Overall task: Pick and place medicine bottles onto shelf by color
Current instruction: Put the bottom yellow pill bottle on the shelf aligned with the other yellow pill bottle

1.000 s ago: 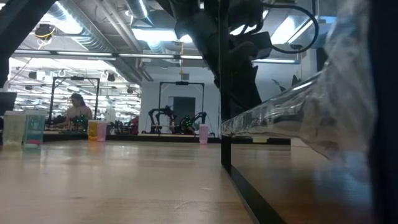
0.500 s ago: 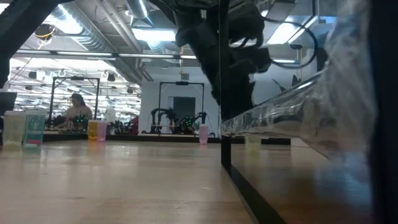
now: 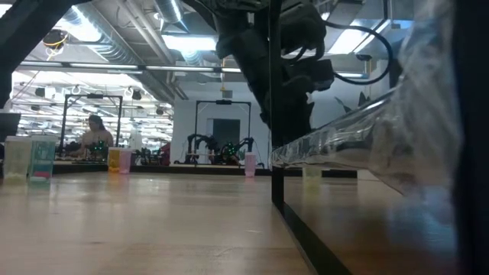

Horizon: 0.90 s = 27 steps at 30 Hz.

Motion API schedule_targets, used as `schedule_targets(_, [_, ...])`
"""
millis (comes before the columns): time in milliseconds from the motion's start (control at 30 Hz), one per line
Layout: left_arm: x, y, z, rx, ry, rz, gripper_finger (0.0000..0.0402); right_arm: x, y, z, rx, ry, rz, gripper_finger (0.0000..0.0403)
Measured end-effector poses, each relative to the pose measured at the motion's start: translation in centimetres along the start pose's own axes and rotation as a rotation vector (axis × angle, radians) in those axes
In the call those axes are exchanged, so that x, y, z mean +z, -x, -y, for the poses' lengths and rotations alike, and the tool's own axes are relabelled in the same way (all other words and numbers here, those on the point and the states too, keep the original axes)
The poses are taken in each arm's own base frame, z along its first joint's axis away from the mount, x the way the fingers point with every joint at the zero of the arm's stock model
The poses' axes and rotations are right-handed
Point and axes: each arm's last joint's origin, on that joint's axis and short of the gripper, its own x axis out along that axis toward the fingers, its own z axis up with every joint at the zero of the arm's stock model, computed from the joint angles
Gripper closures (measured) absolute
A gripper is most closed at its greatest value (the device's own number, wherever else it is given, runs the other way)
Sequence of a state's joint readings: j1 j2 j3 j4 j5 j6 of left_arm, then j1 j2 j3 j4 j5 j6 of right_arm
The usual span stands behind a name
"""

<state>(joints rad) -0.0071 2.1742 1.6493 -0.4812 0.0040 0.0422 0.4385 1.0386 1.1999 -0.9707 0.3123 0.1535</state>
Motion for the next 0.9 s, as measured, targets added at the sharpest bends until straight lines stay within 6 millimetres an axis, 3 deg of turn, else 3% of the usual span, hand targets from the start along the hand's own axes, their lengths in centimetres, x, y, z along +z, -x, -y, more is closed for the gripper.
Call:
schedule_targets(600, [0.04, -0.03, -0.16, 0.044, 0.01, 0.005, 0.029, 0.0, 0.0, 0.0, 0.0, 0.0, 0.0, 0.0236])
schedule_targets(900, [0.08, -0.03, -0.22, 0.045, 0.016, 0.009, 0.0265, 0.0, 0.0, 0.0, 0.0, 0.0, 0.0, 0.0236])
